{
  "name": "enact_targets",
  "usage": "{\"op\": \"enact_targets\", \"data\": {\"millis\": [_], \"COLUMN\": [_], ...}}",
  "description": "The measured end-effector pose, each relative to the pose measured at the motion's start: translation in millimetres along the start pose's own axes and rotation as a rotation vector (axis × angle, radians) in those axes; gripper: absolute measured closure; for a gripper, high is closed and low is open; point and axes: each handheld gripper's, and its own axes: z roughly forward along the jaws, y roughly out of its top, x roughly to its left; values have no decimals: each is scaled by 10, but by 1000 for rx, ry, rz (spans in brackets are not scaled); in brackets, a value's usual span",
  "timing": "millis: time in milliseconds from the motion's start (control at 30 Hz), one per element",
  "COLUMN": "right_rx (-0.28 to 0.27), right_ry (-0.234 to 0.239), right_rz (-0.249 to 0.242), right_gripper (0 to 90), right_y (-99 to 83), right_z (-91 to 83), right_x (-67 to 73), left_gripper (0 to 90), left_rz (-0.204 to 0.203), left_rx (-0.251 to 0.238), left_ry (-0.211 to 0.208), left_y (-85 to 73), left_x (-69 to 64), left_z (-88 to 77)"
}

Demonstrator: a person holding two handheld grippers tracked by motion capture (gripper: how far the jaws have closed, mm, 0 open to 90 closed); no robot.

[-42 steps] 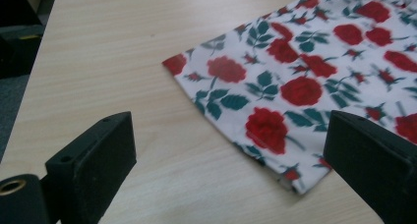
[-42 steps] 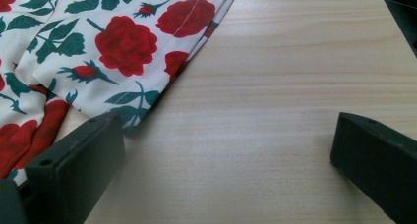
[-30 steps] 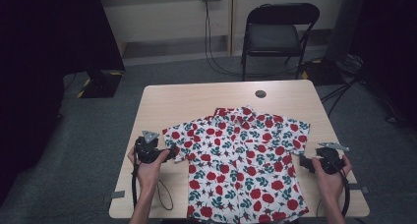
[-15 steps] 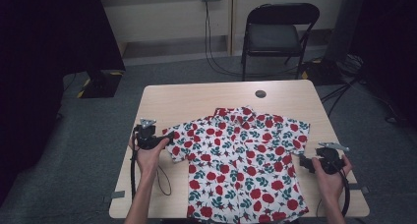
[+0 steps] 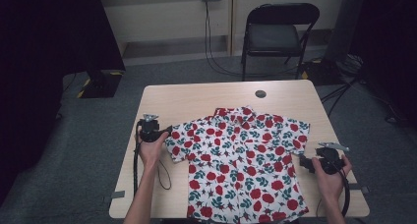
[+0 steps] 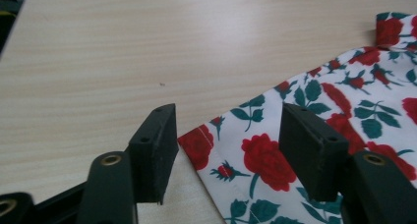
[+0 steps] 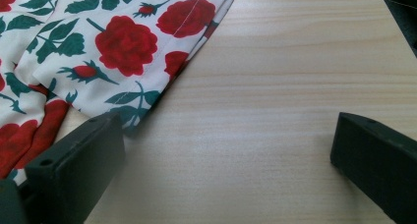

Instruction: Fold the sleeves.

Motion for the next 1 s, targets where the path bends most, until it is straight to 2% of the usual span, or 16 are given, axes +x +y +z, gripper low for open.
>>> {"op": "enact_targets", "data": {"millis": [200,333,567,700,867,933,1000], "right_rx": [0,0,0,0,0,1,0], "right_ry": [0,0,0,0,1,1,1], "right_rz": [0,0,0,0,-1,0,0], "right_gripper": [0,0,0,0,0,0,0], "right_y": [-1,-1,-1,-2,-2,-2,-2], "right_z": [-1,-1,-1,-2,-2,-3,-2], "right_x": [0,0,0,1,1,1,1], "left_gripper": [493,549,561,598,698,735,776], "left_rz": [-35,-33,-19,-7,16,16,0], "left_rx": [23,36,51,42,34,36,33], "left_ry": [12,13,21,39,57,66,55], "left_y": [-42,-49,-72,-79,-94,-94,-96], "left_x": [52,69,64,44,19,16,18], "left_z": [126,159,222,230,232,230,232]}}
